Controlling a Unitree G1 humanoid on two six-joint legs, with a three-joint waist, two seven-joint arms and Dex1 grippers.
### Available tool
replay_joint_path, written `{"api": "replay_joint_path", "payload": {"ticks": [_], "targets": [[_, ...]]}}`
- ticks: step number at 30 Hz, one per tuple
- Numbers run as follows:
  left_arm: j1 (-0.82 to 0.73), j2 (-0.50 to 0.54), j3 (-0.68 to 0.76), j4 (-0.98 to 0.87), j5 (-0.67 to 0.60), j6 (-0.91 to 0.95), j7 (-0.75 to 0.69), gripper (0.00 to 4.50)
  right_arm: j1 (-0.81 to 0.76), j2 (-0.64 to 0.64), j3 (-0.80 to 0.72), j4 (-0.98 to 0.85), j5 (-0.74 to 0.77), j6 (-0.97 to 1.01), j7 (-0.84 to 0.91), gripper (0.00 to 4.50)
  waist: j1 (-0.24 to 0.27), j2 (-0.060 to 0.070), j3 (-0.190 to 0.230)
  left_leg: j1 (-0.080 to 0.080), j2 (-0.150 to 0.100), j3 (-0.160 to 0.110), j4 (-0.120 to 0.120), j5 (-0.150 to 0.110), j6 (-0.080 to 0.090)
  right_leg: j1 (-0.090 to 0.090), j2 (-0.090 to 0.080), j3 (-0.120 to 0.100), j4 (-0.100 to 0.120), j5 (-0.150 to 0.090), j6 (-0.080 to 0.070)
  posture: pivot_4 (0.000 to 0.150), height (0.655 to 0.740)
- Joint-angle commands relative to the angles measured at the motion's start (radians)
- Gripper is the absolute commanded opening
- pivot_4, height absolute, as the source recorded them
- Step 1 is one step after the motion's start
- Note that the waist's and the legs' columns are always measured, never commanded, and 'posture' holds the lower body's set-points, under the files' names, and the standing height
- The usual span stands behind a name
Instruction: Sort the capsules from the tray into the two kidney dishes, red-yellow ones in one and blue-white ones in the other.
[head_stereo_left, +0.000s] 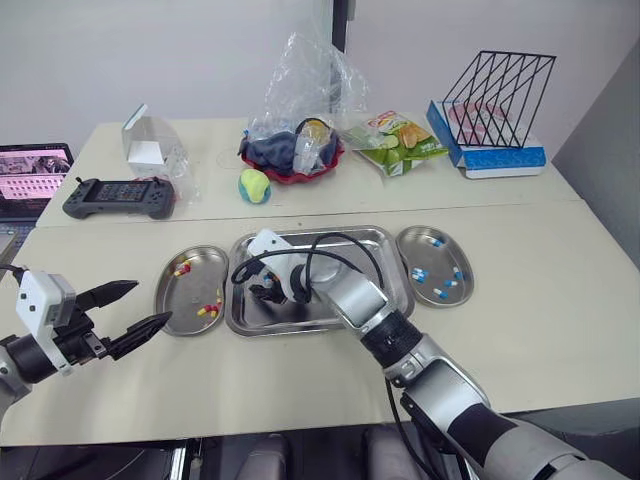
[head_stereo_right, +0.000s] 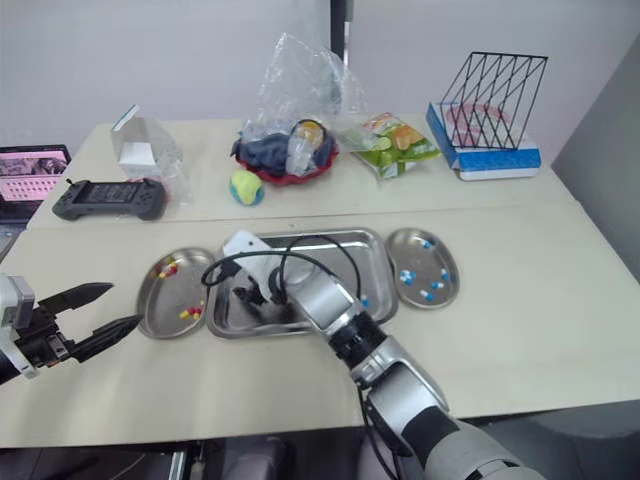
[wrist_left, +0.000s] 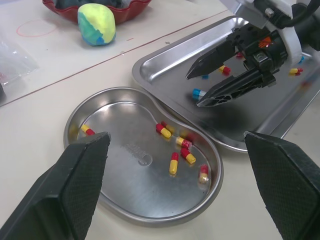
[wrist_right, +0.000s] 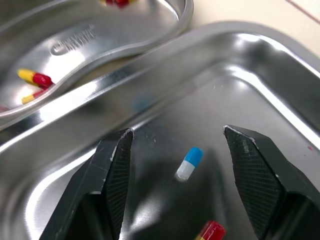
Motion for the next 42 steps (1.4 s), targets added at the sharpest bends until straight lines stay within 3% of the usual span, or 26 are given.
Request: {"api": "replay_joint_path", "payload": {"ticks": [1,2,3,5,11,12,24,30,34,42], "targets": [[-0.002,0.016,0.038,-0.004,0.003,-0.028,-0.003,4.50,-0.002,0.027,-0.014,0.022,-0.012,-0.021,-0.011,3.04,0.000,0.000,0.000,0.000,0.000,0.000,0.000,0.000,0.000,0.000,0.000,0.000,0.000,0.000,0.000,0.150,0.7400],[-0.001,0.016,0.037,-0.006,0.001,-0.026,-0.004,4.50,0.008,0.022,-0.007,0.023,-0.018,-0.020,-0.008,3.04,0.000,0.000,0.000,0.001,0.000,0.000,0.000,0.000,0.000,0.000,0.000,0.000,0.000,0.000,0.000,0.150,0.7400],[0.000,0.015,0.036,-0.007,-0.002,-0.022,-0.006,4.50,0.017,0.017,-0.005,0.020,-0.020,-0.017,-0.003,2.62,0.000,0.000,0.000,0.001,0.000,0.000,-0.001,0.000,0.000,0.001,0.000,0.000,0.000,0.000,0.000,0.150,0.7400],[0.002,0.016,0.035,-0.008,-0.005,-0.018,-0.008,4.50,0.027,0.015,-0.006,0.016,-0.019,-0.011,0.002,2.24,0.000,0.000,0.000,0.002,0.000,0.000,-0.001,0.000,0.000,0.001,0.000,0.000,0.000,0.000,0.000,0.150,0.7400],[0.003,0.018,0.030,-0.006,0.000,-0.022,-0.013,4.50,0.031,0.015,-0.027,0.014,-0.019,-0.010,-0.009,0.16,0.002,0.000,0.000,0.004,0.000,0.000,-0.002,-0.001,0.001,0.002,0.000,0.000,0.000,0.000,-0.001,0.150,0.7400],[0.001,0.018,0.029,-0.003,0.001,-0.022,-0.014,4.50,0.030,0.014,-0.031,0.012,-0.019,-0.013,-0.010,0.04,0.002,0.000,0.000,0.004,0.000,0.000,-0.002,-0.001,0.001,0.002,0.000,0.000,0.000,0.000,-0.001,0.150,0.7400],[-0.041,0.028,-0.008,0.020,0.002,-0.023,-0.034,4.50,-0.021,0.015,-0.193,-0.120,0.106,0.082,0.047,0.04,0.001,0.000,0.000,0.004,0.000,0.000,-0.002,-0.001,0.001,0.001,0.000,0.000,0.000,0.000,-0.001,0.150,0.7400],[-0.123,0.040,-0.067,0.051,-0.004,-0.021,-0.068,4.50,-0.071,-0.236,-0.443,-0.215,0.198,0.188,0.068,0.04,0.025,0.000,0.000,0.002,-0.001,-0.001,-0.002,-0.001,0.001,0.002,-0.001,-0.001,-0.003,0.001,-0.001,0.150,0.7400],[-0.180,0.043,-0.114,0.091,0.008,-0.028,-0.082,4.50,-0.022,-0.406,-0.474,-0.236,0.181,0.183,0.081,0.04,0.026,0.000,0.000,0.002,-0.001,0.002,-0.002,-0.002,0.003,0.003,0.000,-0.003,-0.005,0.001,-0.001,0.150,0.7400],[-0.289,0.039,-0.201,0.157,0.029,-0.038,-0.104,4.50,0.143,-0.570,-0.465,-0.263,0.128,0.145,0.049,0.04,0.000,0.000,0.000,0.002,-0.001,0.006,-0.003,-0.002,0.004,0.001,0.000,-0.001,-0.004,0.001,-0.001,0.150,0.7400]]}}
